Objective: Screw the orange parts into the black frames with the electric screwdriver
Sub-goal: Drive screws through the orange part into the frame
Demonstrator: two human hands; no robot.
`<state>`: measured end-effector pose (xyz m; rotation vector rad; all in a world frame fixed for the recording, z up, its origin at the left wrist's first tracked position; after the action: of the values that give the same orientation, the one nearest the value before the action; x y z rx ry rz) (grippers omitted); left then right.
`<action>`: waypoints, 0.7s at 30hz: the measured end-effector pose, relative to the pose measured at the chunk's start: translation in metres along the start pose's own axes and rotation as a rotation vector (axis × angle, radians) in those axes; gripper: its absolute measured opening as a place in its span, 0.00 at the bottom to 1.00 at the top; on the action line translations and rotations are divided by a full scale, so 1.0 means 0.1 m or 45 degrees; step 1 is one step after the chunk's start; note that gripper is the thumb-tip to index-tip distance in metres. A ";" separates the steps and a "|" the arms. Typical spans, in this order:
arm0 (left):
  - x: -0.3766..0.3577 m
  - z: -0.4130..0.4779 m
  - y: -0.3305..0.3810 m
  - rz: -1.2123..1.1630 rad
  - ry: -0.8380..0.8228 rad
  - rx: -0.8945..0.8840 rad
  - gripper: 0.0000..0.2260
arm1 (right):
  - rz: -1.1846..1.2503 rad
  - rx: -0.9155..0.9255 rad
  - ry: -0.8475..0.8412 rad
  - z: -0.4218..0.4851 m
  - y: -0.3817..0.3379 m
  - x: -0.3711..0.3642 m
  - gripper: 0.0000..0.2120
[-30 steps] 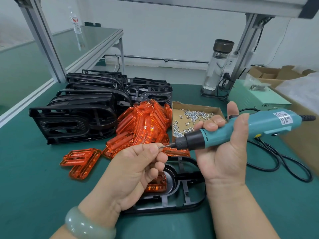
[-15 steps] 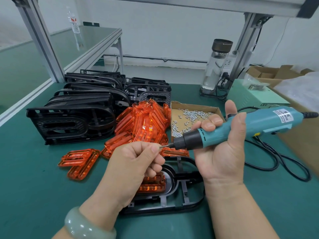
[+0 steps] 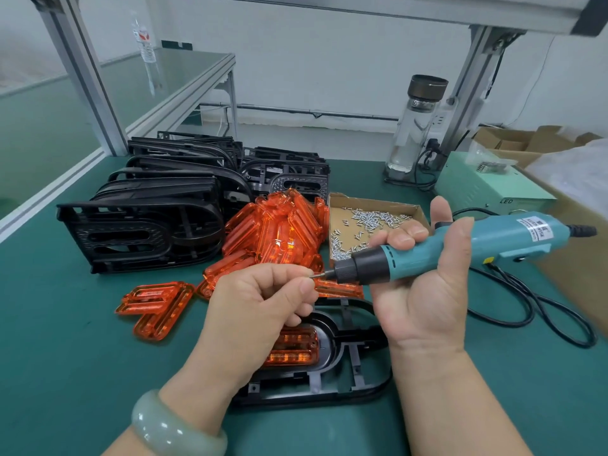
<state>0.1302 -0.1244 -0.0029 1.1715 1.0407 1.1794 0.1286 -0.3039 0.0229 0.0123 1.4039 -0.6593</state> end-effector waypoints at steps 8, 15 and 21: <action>0.13 0.02 0.04 0.009 -0.005 -0.037 0.14 | 0.000 0.005 -0.003 0.03 -0.01 0.02 0.14; 0.22 0.00 0.22 0.810 -0.102 -0.266 0.06 | -0.095 0.024 0.099 0.09 -0.11 0.13 0.12; -0.07 -0.17 0.09 1.439 -0.423 -0.328 0.07 | -0.208 0.057 0.125 0.10 -0.19 0.15 0.12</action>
<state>0.1115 -0.1293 0.0044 1.7171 -0.1262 1.7939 0.1298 -0.3299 0.0179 -0.0355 1.4952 -0.8345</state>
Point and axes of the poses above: each hand's wrist, its own z-axis towards the middle knuckle, its own x-axis out of the back of the hand, y = z × x, the point moved 9 cm from there along z, towards the middle knuckle, and after that the axes turned 2 degrees about z, right-handed, at the moved point
